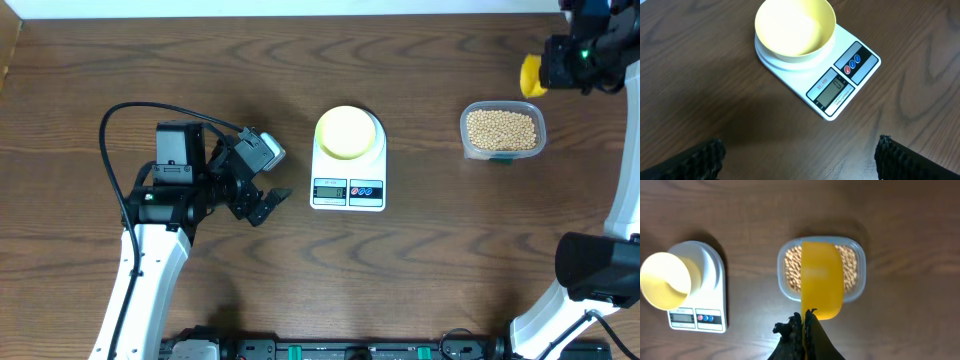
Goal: Scoop item into bowl and weigh 50g on scale
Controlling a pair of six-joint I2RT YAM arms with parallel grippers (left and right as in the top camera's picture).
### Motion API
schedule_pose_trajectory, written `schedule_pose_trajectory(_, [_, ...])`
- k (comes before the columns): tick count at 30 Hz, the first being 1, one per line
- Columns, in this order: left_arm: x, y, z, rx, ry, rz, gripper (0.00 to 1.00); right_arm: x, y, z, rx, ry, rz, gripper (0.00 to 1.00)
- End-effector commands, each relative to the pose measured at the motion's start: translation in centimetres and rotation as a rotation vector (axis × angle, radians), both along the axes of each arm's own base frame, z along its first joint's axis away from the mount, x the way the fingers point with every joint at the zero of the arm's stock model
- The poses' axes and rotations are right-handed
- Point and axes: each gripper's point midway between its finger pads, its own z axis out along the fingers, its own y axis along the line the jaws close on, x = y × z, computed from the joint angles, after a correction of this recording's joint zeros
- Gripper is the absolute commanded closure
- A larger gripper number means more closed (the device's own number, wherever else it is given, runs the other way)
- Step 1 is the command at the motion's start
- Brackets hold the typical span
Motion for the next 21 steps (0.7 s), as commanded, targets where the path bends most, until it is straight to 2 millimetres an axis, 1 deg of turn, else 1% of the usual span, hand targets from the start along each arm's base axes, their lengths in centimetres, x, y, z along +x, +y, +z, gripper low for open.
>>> schedule_pose_trajectory(1, [0.3,-0.2,0.6,-0.012,-0.007,0.005,0.03,-0.2,-1.0,0.1,-0.029,0.013,-0.085,0.99])
schedule_pose_trajectory(4, [0.3,-0.2,0.6,-0.012,-0.007,0.005,0.02,0.2,-1.1,-0.2,-0.024,0.016,-0.102,0.99])
schedule_pose_trajectory(8, [0.3,-0.2,0.6,-0.012,-0.007,0.005,0.02,0.9,-0.7,-1.3,-0.017,0.033,-0.103,0.99])
schedule_pose_trajectory(16, [0.2,-0.2,0.6,-0.012,-0.004,0.006,0.03,2.0,-0.8,-4.4,-0.024,0.107,-0.071,0.99])
schedule_pose_trajectory(21, [0.2,-0.2,0.6,-0.012,-0.004,0.006,0.02,1.8,-1.2,-5.5,-0.065,0.148,-0.07,0.99])
